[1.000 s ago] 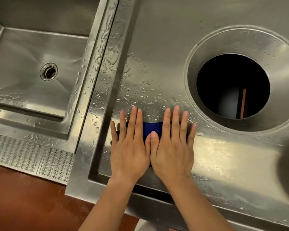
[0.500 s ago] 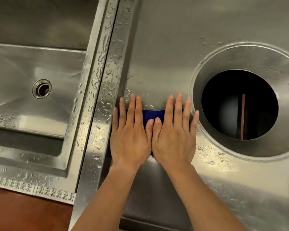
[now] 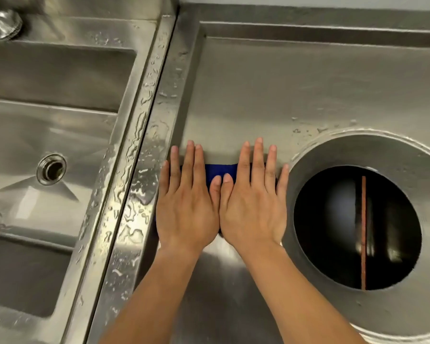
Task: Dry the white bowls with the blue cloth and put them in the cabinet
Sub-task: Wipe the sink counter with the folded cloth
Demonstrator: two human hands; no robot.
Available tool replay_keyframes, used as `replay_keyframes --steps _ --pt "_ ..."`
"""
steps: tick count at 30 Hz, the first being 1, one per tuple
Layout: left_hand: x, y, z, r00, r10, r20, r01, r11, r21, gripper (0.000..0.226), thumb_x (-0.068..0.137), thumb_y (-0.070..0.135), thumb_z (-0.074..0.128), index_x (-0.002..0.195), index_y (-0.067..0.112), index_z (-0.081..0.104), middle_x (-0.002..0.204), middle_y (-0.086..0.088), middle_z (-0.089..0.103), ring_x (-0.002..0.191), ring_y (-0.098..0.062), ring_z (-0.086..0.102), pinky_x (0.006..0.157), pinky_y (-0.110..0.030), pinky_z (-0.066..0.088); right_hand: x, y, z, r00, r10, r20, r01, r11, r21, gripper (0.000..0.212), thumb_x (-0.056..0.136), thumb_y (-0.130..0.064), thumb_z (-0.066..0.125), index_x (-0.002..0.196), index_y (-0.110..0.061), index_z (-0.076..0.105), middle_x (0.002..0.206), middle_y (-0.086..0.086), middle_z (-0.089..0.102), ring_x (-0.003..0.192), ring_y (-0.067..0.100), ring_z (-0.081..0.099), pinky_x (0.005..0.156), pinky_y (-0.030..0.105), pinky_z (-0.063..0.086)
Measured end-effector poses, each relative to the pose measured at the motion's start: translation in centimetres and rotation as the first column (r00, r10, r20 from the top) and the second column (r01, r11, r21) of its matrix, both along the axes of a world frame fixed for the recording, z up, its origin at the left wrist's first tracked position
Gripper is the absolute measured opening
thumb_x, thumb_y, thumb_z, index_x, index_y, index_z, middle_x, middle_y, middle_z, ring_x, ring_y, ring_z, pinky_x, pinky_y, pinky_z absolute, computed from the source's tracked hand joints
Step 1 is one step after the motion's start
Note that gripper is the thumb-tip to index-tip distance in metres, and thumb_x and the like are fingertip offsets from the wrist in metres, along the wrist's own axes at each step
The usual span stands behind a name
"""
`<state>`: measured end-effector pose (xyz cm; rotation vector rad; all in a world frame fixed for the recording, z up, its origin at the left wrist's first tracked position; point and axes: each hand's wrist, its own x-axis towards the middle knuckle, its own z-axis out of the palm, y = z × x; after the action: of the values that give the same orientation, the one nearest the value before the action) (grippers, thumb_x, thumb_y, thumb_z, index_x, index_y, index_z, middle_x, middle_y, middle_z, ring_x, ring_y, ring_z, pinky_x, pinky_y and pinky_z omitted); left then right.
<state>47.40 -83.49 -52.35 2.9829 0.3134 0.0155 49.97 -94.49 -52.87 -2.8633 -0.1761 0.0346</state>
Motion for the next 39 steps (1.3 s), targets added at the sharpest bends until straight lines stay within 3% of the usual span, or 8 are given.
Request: replay_keyframes --steps 13,22,29,39 --pt "12.8 0.8 -0.5 0.996 -0.069 0.060 0.068 0.998 0.018 0.070 0.112 0.052 0.012 0.168 0.010 0.013 0.178 -0.008 0.013 0.165 -0.028 -0.002 0.133 -0.042 -0.005 11.9 0.5 0.1 0.997 -0.079 0.006 0.079 0.996 0.034 0.064 0.109 -0.043 0.020 0.164 -0.013 0.008 0.174 0.010 0.005 0.161 0.030 -0.004 0.128 0.056 0.004" --pt "15.3 0.8 -0.4 0.996 -0.080 0.031 0.079 0.996 0.048 0.071 0.110 0.052 0.010 0.168 0.011 0.015 0.178 -0.008 0.015 0.166 -0.029 0.002 0.133 -0.045 -0.003 14.3 0.5 0.2 0.997 -0.071 -0.010 0.072 0.994 0.078 0.064 0.109 -0.042 0.019 0.164 -0.013 0.006 0.175 0.008 0.002 0.161 0.028 -0.008 0.129 0.054 0.001" --pt "14.5 -3.9 0.3 0.998 -0.061 -0.010 0.061 0.998 -0.025 0.072 0.110 0.051 0.009 0.168 0.009 0.012 0.178 -0.009 0.011 0.166 -0.031 0.000 0.133 -0.046 -0.004 14.1 -4.1 0.6 0.999 -0.018 -0.046 0.021 0.998 0.058 0.063 0.109 -0.042 0.018 0.164 -0.014 0.007 0.175 0.006 0.001 0.161 0.026 -0.010 0.129 0.051 0.000" --pt "19.7 -12.1 0.1 0.993 -0.114 0.013 0.115 0.992 -0.056 0.074 0.108 0.053 0.005 0.169 0.012 0.010 0.179 -0.007 0.010 0.166 -0.028 -0.003 0.134 -0.046 -0.004 18.4 -12.6 0.5 0.997 -0.068 -0.035 0.070 0.996 0.051 0.063 0.109 -0.045 0.014 0.164 -0.016 0.003 0.175 0.004 -0.002 0.160 0.024 -0.013 0.130 0.049 0.001"
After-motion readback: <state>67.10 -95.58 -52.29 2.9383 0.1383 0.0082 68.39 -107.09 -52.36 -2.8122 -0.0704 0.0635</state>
